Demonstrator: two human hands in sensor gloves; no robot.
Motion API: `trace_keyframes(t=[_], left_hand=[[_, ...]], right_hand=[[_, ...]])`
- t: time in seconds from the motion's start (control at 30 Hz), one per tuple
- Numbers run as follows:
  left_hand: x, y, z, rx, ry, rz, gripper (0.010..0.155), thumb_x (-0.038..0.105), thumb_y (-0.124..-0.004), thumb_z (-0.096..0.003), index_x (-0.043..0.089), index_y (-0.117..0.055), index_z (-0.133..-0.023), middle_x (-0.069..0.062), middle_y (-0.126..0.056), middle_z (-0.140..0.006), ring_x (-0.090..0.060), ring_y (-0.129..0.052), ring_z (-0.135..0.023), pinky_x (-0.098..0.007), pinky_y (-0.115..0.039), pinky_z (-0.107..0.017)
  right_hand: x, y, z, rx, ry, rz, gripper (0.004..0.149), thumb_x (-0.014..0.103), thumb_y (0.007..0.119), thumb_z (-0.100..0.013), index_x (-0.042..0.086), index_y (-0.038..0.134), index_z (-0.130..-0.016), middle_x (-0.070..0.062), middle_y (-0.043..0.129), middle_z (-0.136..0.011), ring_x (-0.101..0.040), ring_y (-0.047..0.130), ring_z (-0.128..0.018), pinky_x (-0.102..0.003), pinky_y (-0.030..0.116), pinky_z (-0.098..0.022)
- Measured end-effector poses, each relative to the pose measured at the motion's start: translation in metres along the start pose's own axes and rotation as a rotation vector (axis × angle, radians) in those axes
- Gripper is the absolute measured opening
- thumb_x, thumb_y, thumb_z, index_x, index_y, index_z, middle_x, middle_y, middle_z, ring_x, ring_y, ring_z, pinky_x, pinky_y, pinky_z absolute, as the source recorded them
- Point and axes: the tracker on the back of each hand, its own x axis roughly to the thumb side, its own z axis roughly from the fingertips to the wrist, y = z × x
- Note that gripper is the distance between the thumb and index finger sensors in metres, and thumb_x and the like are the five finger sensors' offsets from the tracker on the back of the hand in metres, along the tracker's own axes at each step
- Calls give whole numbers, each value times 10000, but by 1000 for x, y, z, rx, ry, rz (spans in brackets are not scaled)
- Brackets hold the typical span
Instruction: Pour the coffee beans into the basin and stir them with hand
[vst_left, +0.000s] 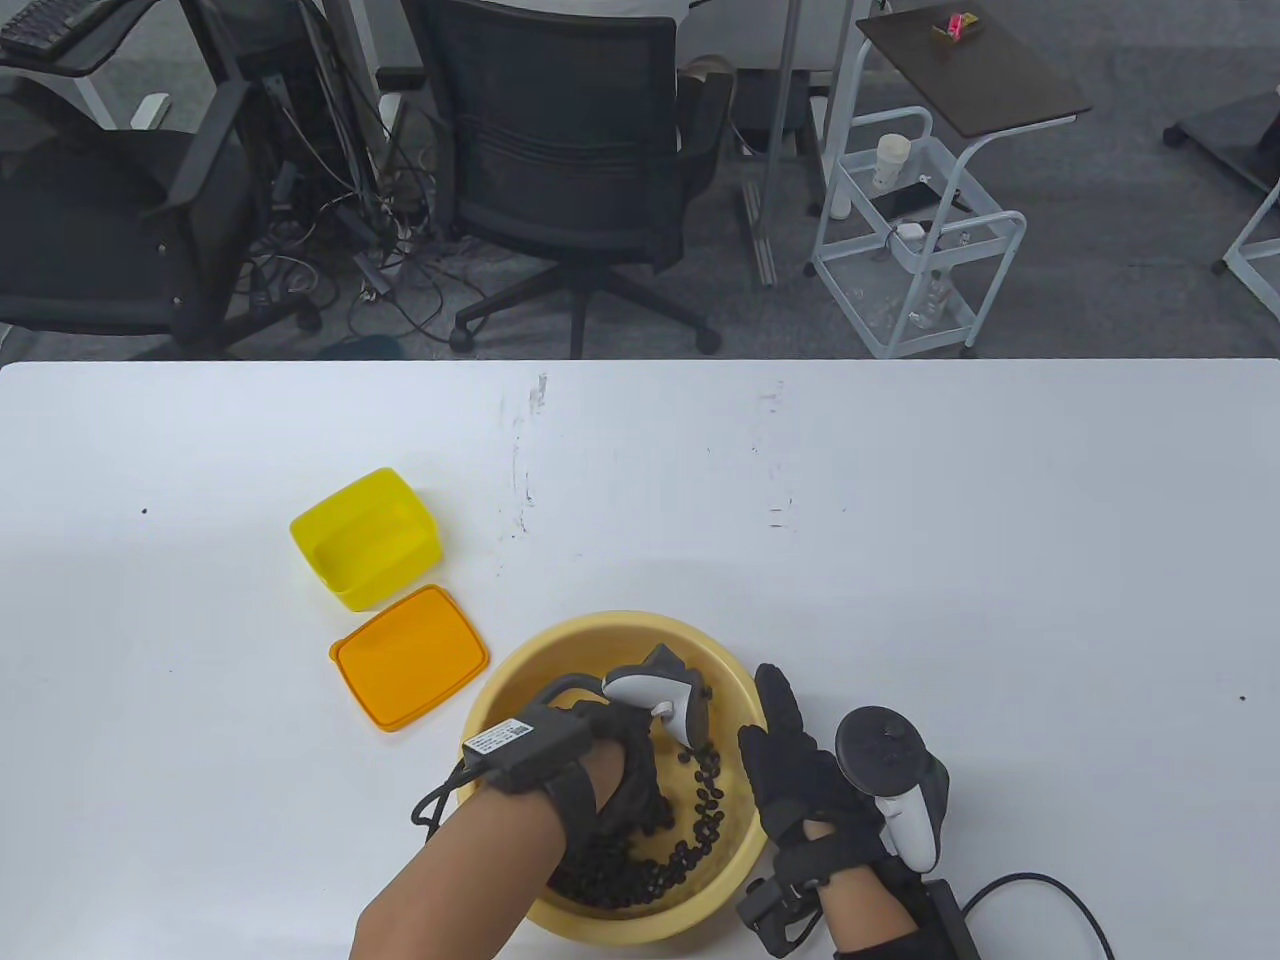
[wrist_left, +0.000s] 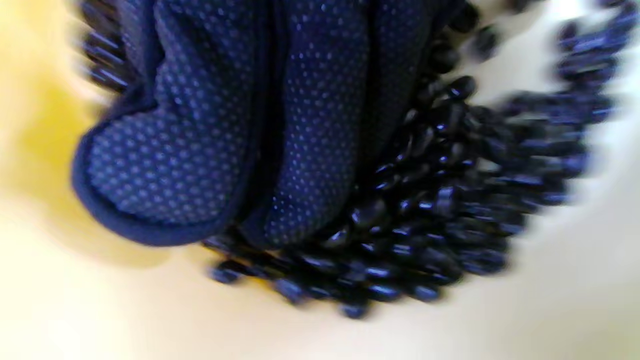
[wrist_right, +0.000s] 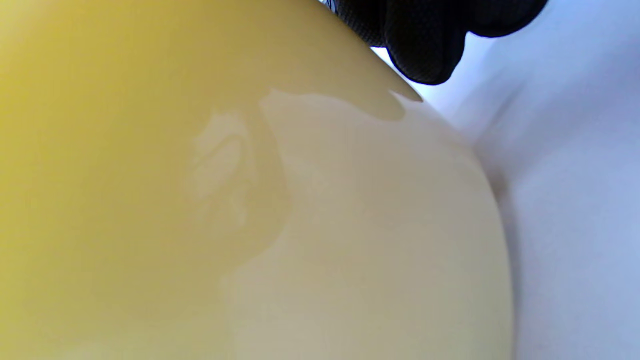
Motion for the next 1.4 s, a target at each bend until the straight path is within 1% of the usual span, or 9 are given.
trace_keyframes(t=[0.17,0.33,0.63,0.83,0.93,1.13,1.23,1.33,1.4], left_hand=[[6,8,6,71,-339,271,712,595,-560,-499,27,-862,-806,-99,-1067,-684,-286,-1144,-501,-454,-794,-568],[7,18,8,193,-459,344,678,562,-522,-545,36,-616,-962,-62,-901,-841,-240,-1029,-704,-434,-695,-670],[-5,25,21,456,-378,346,658,549,-522,-550,66,-528,-997,-48,-798,-915,-187,-966,-734,-414,-628,-723],[-3,24,34,705,-210,85,623,527,-568,-528,111,-563,-992,-56,-799,-920,-201,-938,-718,-425,-610,-728],[0,23,37,726,-183,-58,598,521,-587,-520,188,-575,-1017,-60,-768,-951,-228,-896,-758,-443,-584,-737],[3,22,42,695,158,-368,638,541,-596,-503,184,-592,-1031,-105,-745,-982,-337,-886,-858,-499,-594,-730],[1,20,39,539,288,-432,708,563,-573,-506,92,-558,-1034,-176,-756,-959,-330,-935,-813,-473,-644,-706],[-3,17,32,367,390,-396,748,557,-580,-503,-33,-673,-952,-253,-874,-845,-350,-1036,-668,-477,-720,-643],[-6,14,26,196,435,-343,772,563,-566,-505,-81,-687,-914,-271,-902,-800,-347,-1057,-618,-473,-736,-628]], right_hand=[[0,0,0,0,1,1,635,379,499,-575,183,152,-1070,-272,461,-1012,-525,679,-835,-642,516,-603],[0,0,0,-2,4,5,635,380,499,-575,185,152,-1070,-273,459,-1012,-525,680,-834,-642,517,-602],[0,0,0,0,3,3,635,382,499,-575,187,151,-1069,-272,460,-1012,-523,681,-835,-641,518,-603],[0,0,0,0,1,2,637,382,499,-575,185,151,-1070,-273,458,-1012,-521,681,-836,-640,519,-603],[0,0,0,0,2,2,636,382,499,-574,187,151,-1070,-274,458,-1012,-523,681,-835,-641,518,-602],[0,0,0,-5,2,6,636,384,498,-575,188,151,-1070,-276,441,-1017,-522,679,-837,-640,518,-603],[0,0,0,-2,1,3,635,383,498,-575,190,149,-1069,-275,435,-1018,-523,677,-838,-641,517,-603],[0,0,0,-4,2,6,636,384,498,-576,189,150,-1070,-278,424,-1021,-524,670,-842,-642,514,-603],[0,0,0,-7,2,9,636,384,498,-576,189,149,-1070,-280,404,-1026,-529,658,-847,-644,505,-607]])
